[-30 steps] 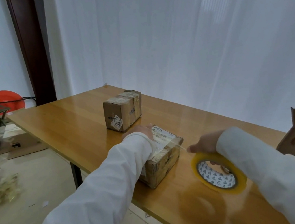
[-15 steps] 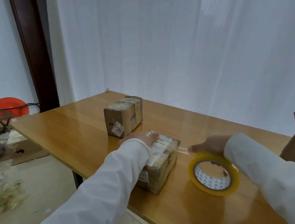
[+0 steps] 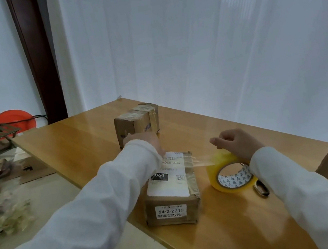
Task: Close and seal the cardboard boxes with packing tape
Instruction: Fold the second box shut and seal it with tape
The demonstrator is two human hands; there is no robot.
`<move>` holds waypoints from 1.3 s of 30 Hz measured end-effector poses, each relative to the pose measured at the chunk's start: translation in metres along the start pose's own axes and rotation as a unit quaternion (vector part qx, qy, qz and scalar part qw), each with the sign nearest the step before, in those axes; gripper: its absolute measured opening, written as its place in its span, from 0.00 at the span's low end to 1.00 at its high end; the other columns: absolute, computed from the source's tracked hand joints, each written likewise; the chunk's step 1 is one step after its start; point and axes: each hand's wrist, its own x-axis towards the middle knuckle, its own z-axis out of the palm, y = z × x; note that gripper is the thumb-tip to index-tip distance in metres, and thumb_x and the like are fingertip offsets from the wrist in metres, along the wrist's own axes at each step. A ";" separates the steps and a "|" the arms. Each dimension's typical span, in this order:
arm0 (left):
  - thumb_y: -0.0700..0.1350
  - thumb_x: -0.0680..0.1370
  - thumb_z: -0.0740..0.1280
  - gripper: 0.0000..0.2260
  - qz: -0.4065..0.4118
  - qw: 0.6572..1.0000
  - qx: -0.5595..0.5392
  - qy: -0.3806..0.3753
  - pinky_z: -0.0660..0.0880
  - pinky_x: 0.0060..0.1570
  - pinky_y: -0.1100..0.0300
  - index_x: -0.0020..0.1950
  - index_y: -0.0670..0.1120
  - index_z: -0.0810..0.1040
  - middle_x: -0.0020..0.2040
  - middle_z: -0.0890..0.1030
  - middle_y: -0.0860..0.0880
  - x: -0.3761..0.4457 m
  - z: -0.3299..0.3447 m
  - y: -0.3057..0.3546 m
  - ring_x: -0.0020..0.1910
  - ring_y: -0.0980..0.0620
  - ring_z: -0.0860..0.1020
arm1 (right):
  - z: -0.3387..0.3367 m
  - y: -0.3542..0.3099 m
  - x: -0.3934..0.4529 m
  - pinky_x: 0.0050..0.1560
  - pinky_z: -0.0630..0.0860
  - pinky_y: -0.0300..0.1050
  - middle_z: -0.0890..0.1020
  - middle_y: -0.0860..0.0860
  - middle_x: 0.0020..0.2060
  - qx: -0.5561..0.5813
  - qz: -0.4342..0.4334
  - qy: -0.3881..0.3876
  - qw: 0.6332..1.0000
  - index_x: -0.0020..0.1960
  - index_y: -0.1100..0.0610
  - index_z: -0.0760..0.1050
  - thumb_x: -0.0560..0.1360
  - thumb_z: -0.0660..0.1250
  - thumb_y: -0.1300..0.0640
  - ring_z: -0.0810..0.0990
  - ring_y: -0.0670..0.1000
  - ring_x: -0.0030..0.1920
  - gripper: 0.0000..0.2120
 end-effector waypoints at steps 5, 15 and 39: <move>0.60 0.79 0.55 0.21 0.187 0.970 -0.151 0.016 0.71 0.49 0.58 0.67 0.51 0.72 0.62 0.77 0.51 0.013 -0.008 0.046 0.54 0.51 0.77 | -0.001 0.008 0.001 0.43 0.70 0.46 0.79 0.60 0.39 -0.042 0.080 -0.047 0.995 0.50 0.61 0.80 0.76 0.59 0.36 0.73 0.51 0.37 0.27; 0.59 0.81 0.49 0.23 0.124 0.982 -0.141 -0.002 0.62 0.29 0.62 0.44 0.51 0.79 0.35 0.75 0.50 0.018 0.043 0.051 0.33 0.51 0.72 | -0.005 0.040 -0.001 0.41 0.67 0.46 0.71 0.56 0.31 0.044 0.155 -0.006 0.987 0.35 0.58 0.66 0.77 0.57 0.38 0.70 0.54 0.31 0.24; 0.57 0.82 0.47 0.23 0.029 0.989 -0.143 0.017 0.68 0.37 0.60 0.42 0.45 0.75 0.33 0.73 0.49 -0.008 0.044 0.052 0.36 0.49 0.73 | 0.004 0.079 -0.039 0.31 0.66 0.39 0.72 0.50 0.33 -0.231 0.362 -0.074 0.900 0.37 0.55 0.66 0.73 0.66 0.48 0.70 0.48 0.32 0.14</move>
